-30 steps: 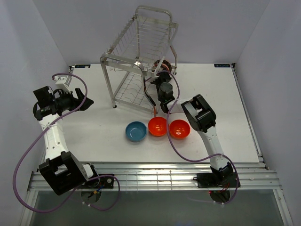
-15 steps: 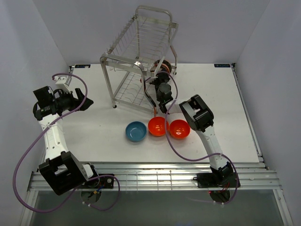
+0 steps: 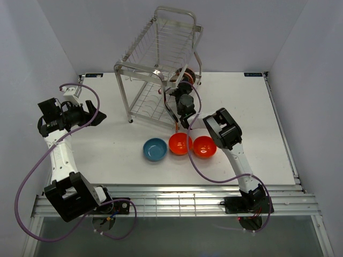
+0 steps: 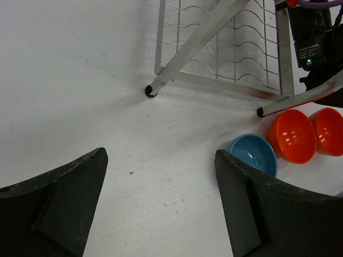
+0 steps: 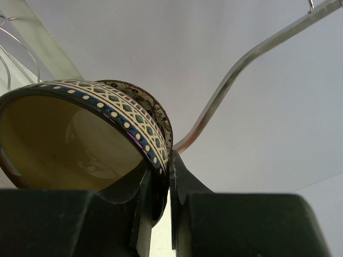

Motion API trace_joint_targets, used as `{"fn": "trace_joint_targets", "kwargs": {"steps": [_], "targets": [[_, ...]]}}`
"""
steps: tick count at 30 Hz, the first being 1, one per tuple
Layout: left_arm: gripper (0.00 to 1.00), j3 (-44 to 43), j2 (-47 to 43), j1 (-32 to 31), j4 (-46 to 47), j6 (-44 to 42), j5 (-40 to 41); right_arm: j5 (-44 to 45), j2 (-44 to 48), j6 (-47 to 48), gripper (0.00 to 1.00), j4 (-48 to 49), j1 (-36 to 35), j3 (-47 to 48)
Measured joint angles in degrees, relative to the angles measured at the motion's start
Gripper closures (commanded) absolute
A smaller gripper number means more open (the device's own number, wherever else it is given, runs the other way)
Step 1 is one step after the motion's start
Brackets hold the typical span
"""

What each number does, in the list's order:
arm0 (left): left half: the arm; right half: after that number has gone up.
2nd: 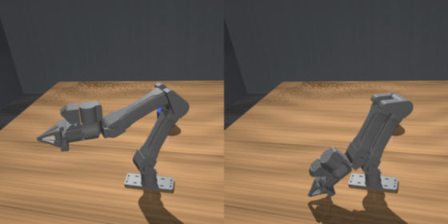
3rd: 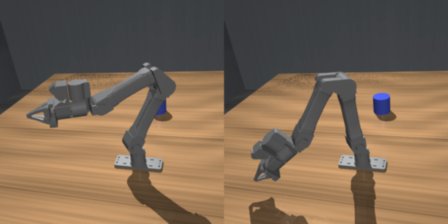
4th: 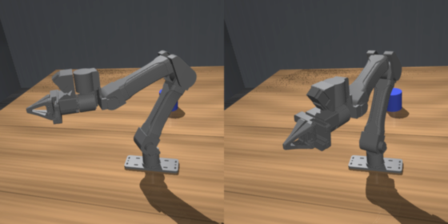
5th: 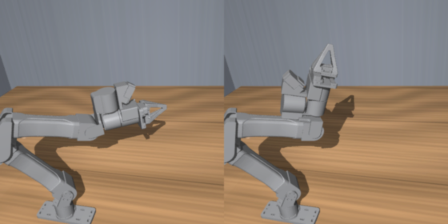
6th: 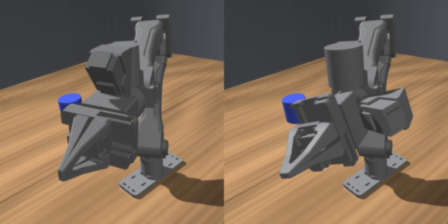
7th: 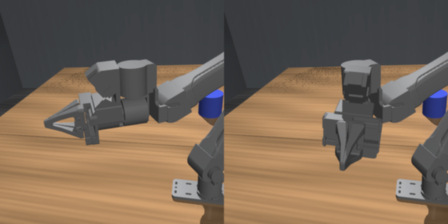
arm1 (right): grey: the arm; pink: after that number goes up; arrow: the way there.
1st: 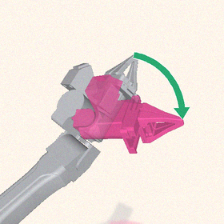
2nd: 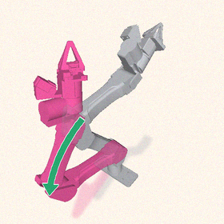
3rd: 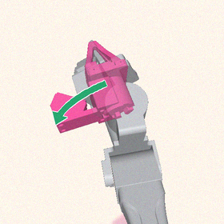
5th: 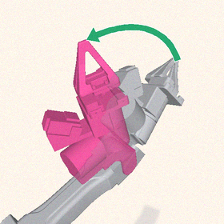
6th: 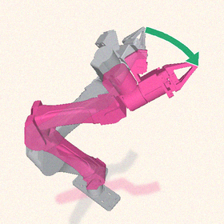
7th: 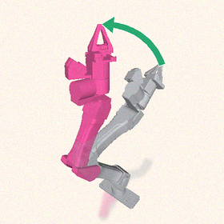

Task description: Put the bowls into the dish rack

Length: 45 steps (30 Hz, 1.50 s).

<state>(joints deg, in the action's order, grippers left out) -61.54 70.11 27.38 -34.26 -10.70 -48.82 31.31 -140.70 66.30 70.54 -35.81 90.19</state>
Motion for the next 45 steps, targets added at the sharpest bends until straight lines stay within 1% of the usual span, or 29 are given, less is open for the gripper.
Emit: {"fn": "trace_joint_targets", "kwargs": {"steps": [7, 19, 23, 28, 33, 35, 36, 38, 41, 44, 45], "targets": [[0.08, 0.00, 0.46, 0.00, 0.00, -0.20, 0.24, -0.79, -0.44, 1.88, 0.92, -0.50, 0.13, 0.13], [0.08, 0.00, 0.46, 0.00, 0.00, -0.48, 0.44, -2.97, -0.48, 2.54, 0.92, -0.46, 0.11, -0.63], [0.08, 0.07, 0.26, 0.00, 0.00, -0.96, 0.76, -2.91, -1.20, 3.13, 0.92, 0.66, 0.15, -0.28], [0.08, 0.22, -0.57, 0.00, -0.02, -1.75, 1.31, -2.95, -0.87, 2.56, 0.78, 1.73, 0.17, -1.84], [0.08, 0.35, -0.61, 0.00, -0.04, -1.97, 1.31, -3.91, 1.42, 0.44, 0.61, 1.49, 0.09, -4.72], [0.08, 0.50, -0.63, 0.00, 0.00, -1.95, 1.31, -4.31, 2.54, -0.42, 0.57, 1.07, 0.04, -4.92], [0.08, 0.61, -0.66, 0.00, 0.00, -1.97, 1.31, -4.42, 3.06, -0.83, 0.54, 0.28, 0.04, -4.92], [0.08, 0.85, -0.70, 0.00, -0.02, -1.97, 1.31, -4.52, 3.54, -1.51, 0.53, -0.72, 0.04, -4.92], [0.08, 0.96, -0.87, 0.00, -0.02, -2.05, 1.31, -4.52, 3.61, -1.68, 0.49, -1.01, 0.04, -4.92], [0.08, 1.03, -1.33, 0.00, -0.04, -2.16, 1.31, -4.52, 4.24, -1.81, 0.38, -1.33, 0.04, -4.92], [0.08, 1.03, -1.44, 0.00, -0.02, -2.16, 1.31, -4.48, 4.70, -1.97, 0.32, -1.68, 0.04, -4.94]]}}
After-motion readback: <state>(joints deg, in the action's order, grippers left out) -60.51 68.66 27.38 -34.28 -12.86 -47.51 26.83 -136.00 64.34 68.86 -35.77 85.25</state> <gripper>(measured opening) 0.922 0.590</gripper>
